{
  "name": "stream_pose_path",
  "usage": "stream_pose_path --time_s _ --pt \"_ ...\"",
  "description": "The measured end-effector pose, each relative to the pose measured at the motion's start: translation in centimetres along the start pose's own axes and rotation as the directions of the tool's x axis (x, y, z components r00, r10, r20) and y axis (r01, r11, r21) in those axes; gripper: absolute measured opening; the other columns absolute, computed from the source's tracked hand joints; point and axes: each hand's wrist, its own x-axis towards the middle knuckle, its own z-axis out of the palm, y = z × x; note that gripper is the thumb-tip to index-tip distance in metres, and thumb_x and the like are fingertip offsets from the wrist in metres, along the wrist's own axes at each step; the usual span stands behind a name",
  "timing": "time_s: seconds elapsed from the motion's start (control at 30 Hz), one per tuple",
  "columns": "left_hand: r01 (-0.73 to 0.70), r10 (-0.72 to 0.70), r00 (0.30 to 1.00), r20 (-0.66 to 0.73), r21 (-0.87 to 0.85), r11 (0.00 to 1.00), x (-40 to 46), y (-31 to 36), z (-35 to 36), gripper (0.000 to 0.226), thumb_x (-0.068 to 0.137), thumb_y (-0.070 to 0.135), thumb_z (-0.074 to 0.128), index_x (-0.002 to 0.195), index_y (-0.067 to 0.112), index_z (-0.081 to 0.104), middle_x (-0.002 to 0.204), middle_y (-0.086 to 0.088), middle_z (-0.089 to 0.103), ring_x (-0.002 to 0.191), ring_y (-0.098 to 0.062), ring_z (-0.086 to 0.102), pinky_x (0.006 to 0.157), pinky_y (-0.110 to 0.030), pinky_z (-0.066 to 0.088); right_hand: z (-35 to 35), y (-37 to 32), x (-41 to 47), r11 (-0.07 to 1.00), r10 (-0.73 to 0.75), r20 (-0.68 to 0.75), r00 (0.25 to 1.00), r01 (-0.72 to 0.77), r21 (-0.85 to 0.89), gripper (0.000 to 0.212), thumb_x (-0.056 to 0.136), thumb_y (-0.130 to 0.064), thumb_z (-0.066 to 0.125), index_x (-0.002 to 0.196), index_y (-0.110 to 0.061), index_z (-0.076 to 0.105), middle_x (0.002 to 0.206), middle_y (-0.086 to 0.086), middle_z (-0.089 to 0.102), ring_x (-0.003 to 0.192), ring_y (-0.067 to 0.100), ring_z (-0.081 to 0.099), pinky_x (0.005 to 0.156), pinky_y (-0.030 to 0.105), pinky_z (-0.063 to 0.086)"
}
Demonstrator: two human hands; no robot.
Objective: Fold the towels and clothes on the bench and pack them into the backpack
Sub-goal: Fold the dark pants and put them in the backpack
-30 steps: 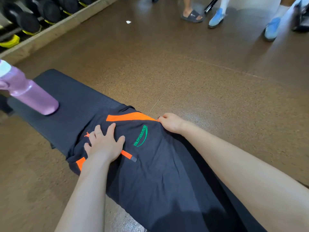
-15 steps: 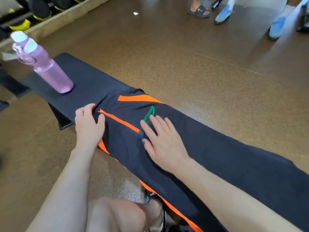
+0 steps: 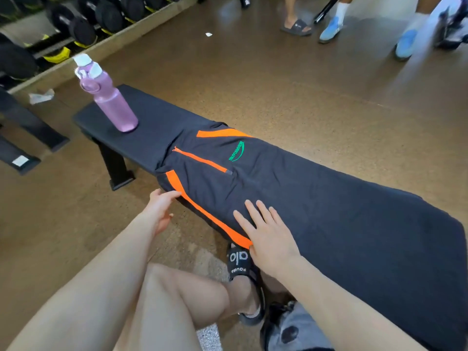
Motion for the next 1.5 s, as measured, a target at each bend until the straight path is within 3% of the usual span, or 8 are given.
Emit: stream_pose_path --time_s 0.17,0.3,0.63,0.77,1.2,1.3,1.4,1.5 --pt "-0.018 0.017 0.999 0.043 0.031 0.999 0.9 -0.2 -1.0 0.03 0.088 0.018 0.068 0.117 0.023 0.062 0.126 0.007 0.057 0.14 -0.028 0.037 0.107 -0.046 0.029 -0.2 0.2 -0.1 1.0 0.006 0.017 1.0 -0.006 -0.012 0.089 0.099 -0.035 0.053 0.159 -0.031 -0.012 0.168 0.008 -0.015 0.155 0.032 -0.011 0.125 0.046 -0.001" --pt "-0.078 0.065 0.984 0.165 0.069 0.995 0.3 0.6 -2.1 0.009 0.094 0.021 0.064 0.097 0.018 0.071 0.095 0.001 0.07 0.073 -0.008 0.057 0.075 -0.025 0.04 0.0 -0.1 -0.1 0.999 0.016 0.02 1.0 -0.015 -0.039 0.094 0.095 -0.038 0.058 0.16 -0.029 -0.009 0.168 0.01 -0.012 0.155 0.035 -0.008 0.125 0.048 0.001" --pt "0.071 -0.08 0.954 0.288 0.041 0.997 -4.0 3.1 -2.2 0.018 0.094 0.021 0.068 0.113 0.017 0.069 0.106 0.002 0.072 0.093 -0.012 0.064 0.084 -0.031 0.059 -2.7 -3.9 0.7 0.99 0.124 0.008 0.992 -0.124 0.072 0.08 0.089 -0.03 0.062 0.157 -0.018 0.023 0.162 0.022 0.021 0.151 0.042 0.014 0.123 0.054 0.015" --pt "-0.106 0.103 0.977 0.187 0.005 0.994 -4.8 4.5 -1.5 0.011 0.096 0.028 0.066 0.105 0.022 0.068 0.107 0.01 0.073 0.104 -0.01 0.065 0.094 -0.03 0.05 -3.5 -6.4 0.6 0.966 0.085 -0.187 0.979 -0.034 0.256 0.053 0.076 -0.018 0.064 0.128 -0.016 0.053 0.111 0.007 0.053 0.107 0.032 0.053 0.092 0.042 0.046" --pt "-0.089 0.036 0.982 0.184 0.291 0.953 -3.7 5.1 -2.1 0.017 0.105 0.024 0.048 0.112 0.02 0.063 0.11 -0.001 0.072 0.1 -0.017 0.068 0.07 -0.031 0.053 -0.7 -13.5 3.6 0.77 -0.027 0.258 0.966 -0.145 0.622 0.085 0.089 -0.033 0.065 0.155 -0.034 0.013 0.139 0.013 0.051 0.126 0.037 0.051 0.1 0.049 0.047" --pt "-0.068 0.013 0.983 0.182 0.299 0.952 -3.2 5.2 -2.6 0.021 0.105 0.023 0.049 0.119 0.017 0.062 0.113 -0.004 0.073 0.1 -0.018 0.069 0.072 -0.031 0.054 1.3 -13.2 4.5 0.56 0.089 0.442 0.893 -0.412 0.719 0.075 0.082 -0.034 0.07 0.148 -0.02 0.036 0.142 0.008 0.052 0.131 0.027 0.051 0.103 0.039 0.047" --pt "-0.065 0.003 0.98 0.201 0.301 0.951 -2.7 5.4 -2.7 0.023 0.105 0.023 0.049 0.123 0.015 0.062 0.114 -0.005 0.073 0.101 -0.018 0.069 0.072 -0.031 0.054 3.7 -12.1 4.4 0.02 0.185 0.68 0.709 -0.695 0.719 0.07 0.072 -0.033 0.079 0.132 -0.012 0.05 0.129 0.01 0.06 0.109 0.02 0.06 0.081 0.03 0.049" --pt "-0.042 -0.022 0.973 0.23 0.273 0.961 -2.4 5.6 -2.7 0.023 0.106 0.02 0.048 0.121 0.014 0.064 0.112 -0.005 0.074 0.098 -0.016 0.071 0.068 -0.027 0.056 5.6 -11.9 4.2 -0.418 0.148 0.783 0.604 -0.68 0.603 0.08 0.071 -0.028 0.084 0.136 -0.01 0.042 0.134 0.01 0.053 0.119 0.022 0.051 0.099 0.037 0.046"
